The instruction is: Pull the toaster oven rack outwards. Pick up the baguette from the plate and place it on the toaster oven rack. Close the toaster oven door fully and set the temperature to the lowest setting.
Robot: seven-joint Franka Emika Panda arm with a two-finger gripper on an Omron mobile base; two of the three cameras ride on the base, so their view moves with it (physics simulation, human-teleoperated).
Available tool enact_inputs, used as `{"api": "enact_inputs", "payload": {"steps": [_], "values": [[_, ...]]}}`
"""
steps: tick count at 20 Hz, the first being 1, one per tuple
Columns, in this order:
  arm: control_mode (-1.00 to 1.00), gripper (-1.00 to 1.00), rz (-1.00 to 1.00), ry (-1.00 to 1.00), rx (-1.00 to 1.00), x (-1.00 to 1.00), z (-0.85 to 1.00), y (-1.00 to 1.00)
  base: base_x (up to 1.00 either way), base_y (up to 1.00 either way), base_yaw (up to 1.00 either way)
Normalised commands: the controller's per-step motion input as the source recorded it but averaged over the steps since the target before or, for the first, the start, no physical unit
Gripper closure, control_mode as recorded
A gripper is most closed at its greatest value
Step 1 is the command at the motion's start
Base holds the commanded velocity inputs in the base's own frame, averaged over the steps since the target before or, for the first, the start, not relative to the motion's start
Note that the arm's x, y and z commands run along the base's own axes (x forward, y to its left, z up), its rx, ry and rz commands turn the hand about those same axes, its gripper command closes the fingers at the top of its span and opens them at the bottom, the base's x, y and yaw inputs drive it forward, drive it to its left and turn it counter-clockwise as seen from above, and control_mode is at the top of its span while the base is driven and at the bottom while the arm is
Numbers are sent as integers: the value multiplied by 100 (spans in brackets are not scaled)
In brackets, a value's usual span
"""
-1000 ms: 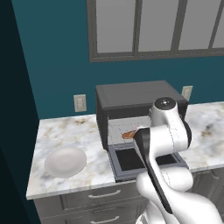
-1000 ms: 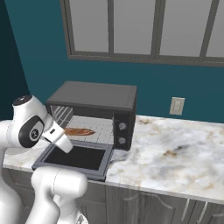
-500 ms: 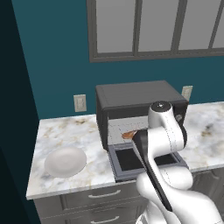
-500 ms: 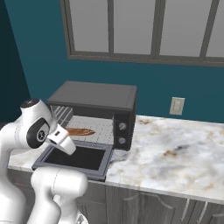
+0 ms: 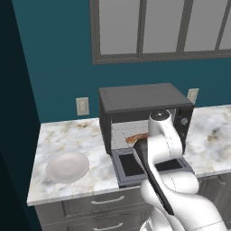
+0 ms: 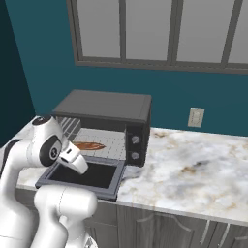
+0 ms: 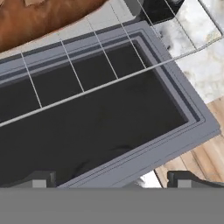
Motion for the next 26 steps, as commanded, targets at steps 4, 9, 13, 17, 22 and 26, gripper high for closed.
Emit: {"api": "enact_inputs", "payload": {"steps": [4,9,13,17,22,26], "values": [[-100,-100,0,0,-3,23,-36,0,0,0,0],[-100,-100,0,-1,-6,16,-33,0,0,0,0],[-100,-100,1,-2,-6,13,-30,0,0,0,0],[-100,-100,1,-2,-7,13,-27,0,0,0,0],[-100,-100,1,-2,-5,14,-24,0,0,0,0],[-100,-100,1,-1,-3,15,-26,0,0,0,0]]}}
